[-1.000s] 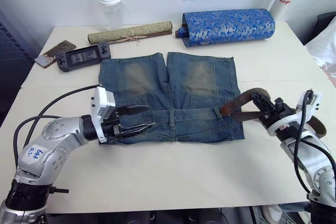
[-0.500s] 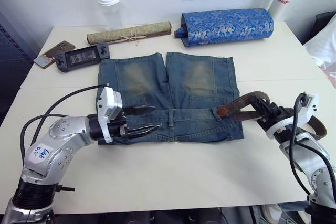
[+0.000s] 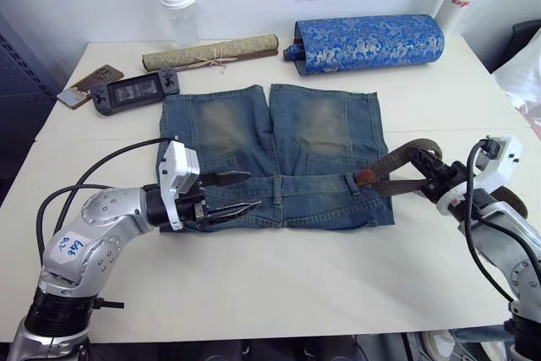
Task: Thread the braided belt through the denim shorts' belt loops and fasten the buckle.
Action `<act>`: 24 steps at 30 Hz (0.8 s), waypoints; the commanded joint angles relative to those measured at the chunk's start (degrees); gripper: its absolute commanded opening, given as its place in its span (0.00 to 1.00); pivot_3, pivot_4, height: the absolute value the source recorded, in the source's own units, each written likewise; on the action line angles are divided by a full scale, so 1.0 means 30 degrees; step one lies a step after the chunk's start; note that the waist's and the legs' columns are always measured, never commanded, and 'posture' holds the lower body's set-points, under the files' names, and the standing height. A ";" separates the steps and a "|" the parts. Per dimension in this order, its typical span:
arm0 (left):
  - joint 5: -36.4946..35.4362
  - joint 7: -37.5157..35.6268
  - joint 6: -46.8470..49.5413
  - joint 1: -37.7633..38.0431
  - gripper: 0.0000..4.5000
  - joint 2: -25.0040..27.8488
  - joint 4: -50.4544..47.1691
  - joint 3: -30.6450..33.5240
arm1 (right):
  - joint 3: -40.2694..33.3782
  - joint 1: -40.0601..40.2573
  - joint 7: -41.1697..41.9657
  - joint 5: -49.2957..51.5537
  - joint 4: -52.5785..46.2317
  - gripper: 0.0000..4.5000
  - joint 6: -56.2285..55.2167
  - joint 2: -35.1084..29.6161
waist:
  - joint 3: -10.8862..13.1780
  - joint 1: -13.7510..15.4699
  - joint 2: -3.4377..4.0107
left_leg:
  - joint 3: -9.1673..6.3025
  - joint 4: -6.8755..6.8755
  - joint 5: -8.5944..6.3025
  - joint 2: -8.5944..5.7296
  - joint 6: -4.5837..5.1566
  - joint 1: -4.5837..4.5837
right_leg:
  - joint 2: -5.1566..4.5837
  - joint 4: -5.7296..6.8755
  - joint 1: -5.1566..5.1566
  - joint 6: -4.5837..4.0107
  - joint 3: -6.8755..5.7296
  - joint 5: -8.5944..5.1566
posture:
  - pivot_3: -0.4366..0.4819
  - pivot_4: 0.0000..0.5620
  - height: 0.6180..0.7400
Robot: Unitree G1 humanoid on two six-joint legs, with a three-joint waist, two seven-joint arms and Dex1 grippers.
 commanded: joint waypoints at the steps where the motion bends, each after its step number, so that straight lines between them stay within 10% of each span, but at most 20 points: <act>1: 0.0054 -0.0159 -0.0012 -0.0103 0.71 -0.0032 -0.0304 0.0156 | -0.0686 0.0134 0.0438 -0.0119 -0.0720 0.00 0.0324 -0.0281 | 0.0000 -0.0009 0.0000 | 0.0000 -0.0001 0.0000 0.0001 0.0000 0.0001 | 0.0000 0.0000 0.0000 0.0000 -0.0001 0.0000 | 0.48 0.27 0.82; 24: 0.0092 0.0179 0.0686 0.0060 0.71 -0.0750 -0.1263 -0.0553 | 0.0917 0.0112 -0.2347 -0.0506 -0.0147 0.00 0.3166 0.2101 | -0.0001 -0.0049 -0.0001 | 0.0002 -0.0009 0.0004 0.0010 -0.0007 0.0003 | 0.0000 0.0001 -0.0003 0.0000 -0.0001 0.0000 | 0.48 0.27 0.82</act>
